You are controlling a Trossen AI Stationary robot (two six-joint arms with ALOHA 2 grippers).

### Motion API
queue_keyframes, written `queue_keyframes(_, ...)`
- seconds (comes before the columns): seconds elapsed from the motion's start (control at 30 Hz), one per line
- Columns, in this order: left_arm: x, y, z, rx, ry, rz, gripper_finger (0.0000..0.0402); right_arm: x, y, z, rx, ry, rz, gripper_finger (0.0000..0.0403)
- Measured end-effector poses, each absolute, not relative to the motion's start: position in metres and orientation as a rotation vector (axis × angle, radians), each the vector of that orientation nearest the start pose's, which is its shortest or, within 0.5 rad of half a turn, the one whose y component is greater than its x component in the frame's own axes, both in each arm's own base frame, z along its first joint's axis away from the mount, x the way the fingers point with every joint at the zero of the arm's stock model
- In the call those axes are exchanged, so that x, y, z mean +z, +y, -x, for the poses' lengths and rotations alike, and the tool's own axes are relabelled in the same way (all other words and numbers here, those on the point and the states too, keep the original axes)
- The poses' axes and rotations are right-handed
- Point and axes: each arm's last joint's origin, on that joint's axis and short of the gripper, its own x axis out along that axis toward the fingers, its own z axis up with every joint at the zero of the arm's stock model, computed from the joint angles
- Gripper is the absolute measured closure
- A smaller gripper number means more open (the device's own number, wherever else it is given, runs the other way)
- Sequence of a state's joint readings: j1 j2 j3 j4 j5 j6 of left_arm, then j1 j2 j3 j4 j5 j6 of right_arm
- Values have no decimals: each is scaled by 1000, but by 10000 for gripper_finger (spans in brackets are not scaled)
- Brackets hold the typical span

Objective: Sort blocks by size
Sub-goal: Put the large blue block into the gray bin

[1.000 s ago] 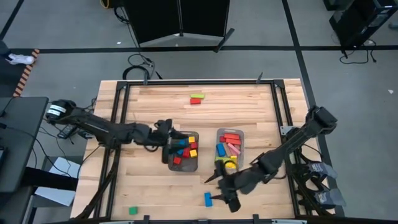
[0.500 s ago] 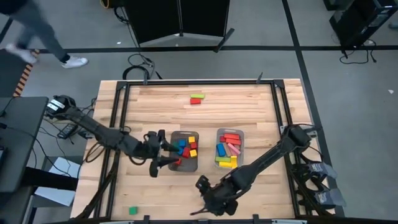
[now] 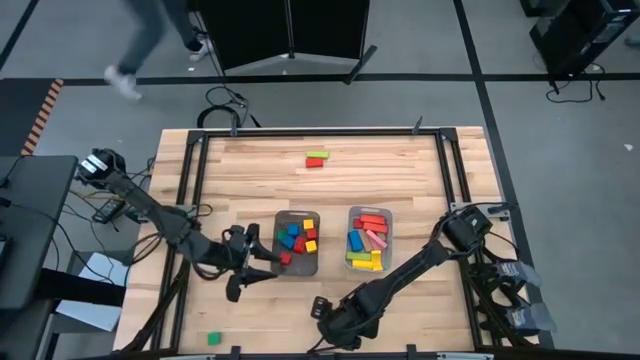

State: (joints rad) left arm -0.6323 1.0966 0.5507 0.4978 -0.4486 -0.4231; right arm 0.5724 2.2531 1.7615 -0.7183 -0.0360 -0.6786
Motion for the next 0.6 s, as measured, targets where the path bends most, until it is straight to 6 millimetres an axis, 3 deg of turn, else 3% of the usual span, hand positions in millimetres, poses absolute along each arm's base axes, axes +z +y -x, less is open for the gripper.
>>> queue_keyframes(0.33,253,-145,-182,-186,135,453,195,133,248,-399,1008,990,843,113)
queue_keyframes(0.6,240,-157,-169,-200,274,532,197,129,236,-404,997,1057,687,179)
